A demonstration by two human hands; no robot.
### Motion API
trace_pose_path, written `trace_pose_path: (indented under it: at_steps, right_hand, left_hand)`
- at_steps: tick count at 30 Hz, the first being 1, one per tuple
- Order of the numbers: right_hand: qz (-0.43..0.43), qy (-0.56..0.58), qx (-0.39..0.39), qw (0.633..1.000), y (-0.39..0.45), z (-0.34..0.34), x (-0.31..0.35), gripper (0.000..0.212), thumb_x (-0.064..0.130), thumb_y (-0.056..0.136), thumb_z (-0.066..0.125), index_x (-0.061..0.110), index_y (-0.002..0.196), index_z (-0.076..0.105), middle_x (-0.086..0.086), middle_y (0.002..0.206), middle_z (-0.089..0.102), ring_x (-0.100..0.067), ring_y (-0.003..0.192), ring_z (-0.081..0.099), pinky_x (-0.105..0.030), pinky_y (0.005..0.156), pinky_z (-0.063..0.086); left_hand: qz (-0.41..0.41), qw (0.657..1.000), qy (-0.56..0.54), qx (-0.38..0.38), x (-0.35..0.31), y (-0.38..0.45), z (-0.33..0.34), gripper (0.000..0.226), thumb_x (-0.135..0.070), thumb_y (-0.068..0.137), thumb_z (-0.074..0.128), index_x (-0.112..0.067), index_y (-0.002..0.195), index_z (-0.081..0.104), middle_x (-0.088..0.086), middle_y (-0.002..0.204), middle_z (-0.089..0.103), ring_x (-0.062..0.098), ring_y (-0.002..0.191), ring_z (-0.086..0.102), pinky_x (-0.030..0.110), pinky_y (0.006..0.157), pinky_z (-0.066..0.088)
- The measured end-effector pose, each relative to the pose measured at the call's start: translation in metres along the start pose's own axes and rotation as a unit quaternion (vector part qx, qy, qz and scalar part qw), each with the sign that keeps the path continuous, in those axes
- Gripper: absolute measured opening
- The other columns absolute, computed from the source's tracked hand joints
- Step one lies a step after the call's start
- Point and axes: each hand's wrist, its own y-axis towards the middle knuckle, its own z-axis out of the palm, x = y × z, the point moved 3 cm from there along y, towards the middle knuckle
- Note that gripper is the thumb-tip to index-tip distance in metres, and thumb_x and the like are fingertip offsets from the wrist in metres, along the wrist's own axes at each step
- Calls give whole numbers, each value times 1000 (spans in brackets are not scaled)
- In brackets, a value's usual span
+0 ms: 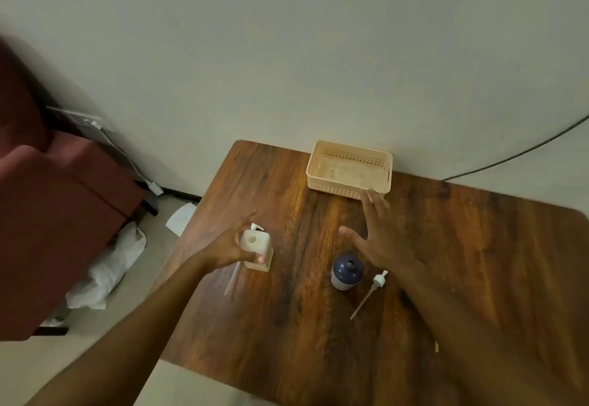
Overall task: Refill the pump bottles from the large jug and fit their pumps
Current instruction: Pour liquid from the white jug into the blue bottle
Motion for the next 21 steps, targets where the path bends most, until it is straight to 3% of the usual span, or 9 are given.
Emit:
trace_pose_path:
  at_steps: [1, 4, 7, 11, 15, 21]
  right_hand:
    - [11, 17, 11, 1000, -2, 4, 0, 97, 87, 84, 33, 36, 157, -6, 3, 167, 1, -25, 153, 7, -53, 118, 22]
    - [45, 48, 23, 998, -10, 15, -3, 98, 90, 81, 32, 42, 155, -11, 9, 167, -1, -22, 153, 5, -51, 118, 20]
    - [62, 81, 30, 994, -16, 20, -6, 99, 91, 79, 34, 47, 153, -12, 11, 167, -2, -19, 153, 5, -49, 116, 20]
    - [97, 133, 51, 985, -28, 26, -10, 102, 91, 76, 40, 47, 154, -9, 11, 167, -3, -20, 153, 8, -51, 117, 24]
    - [151, 190, 56, 968, -43, 31, -15, 105, 91, 72, 46, 47, 153, -4, 9, 167, 3, -19, 152, 13, -49, 117, 25]
    - [234, 283, 78, 927, -65, 56, -14, 119, 84, 59, 69, 50, 153, 4, 5, 166, 15, -25, 149, 23, -49, 115, 29]
  left_hand:
    - [4, 1000, -9, 5, 1, -1, 1, 114, -43, 59, 95, -45, 152, 28, -10, 144, 48, 15, 130, 52, 15, 84, 55]
    - [4, 1000, -13, 14, 14, 2, 5, 98, -18, 62, 97, -37, 141, 42, -5, 135, 55, 19, 126, 56, 23, 86, 59]
    - [5, 1000, -22, -2, 19, 7, 8, 101, -14, 57, 96, -28, 142, 44, 0, 131, 57, 20, 123, 58, 27, 88, 60]
    - [15, 999, -44, -22, 28, 14, 10, 94, 3, 60, 95, -18, 140, 49, 6, 130, 59, 18, 118, 61, 42, 91, 62]
    - [16, 998, -64, -19, 41, 19, 9, 90, 2, 59, 93, -15, 138, 53, -1, 122, 67, 4, 109, 68, 27, 82, 62]
    - [5, 997, -78, -15, 56, 26, 10, 84, 8, 68, 89, -14, 140, 51, 0, 127, 66, 13, 119, 65, 27, 87, 61]
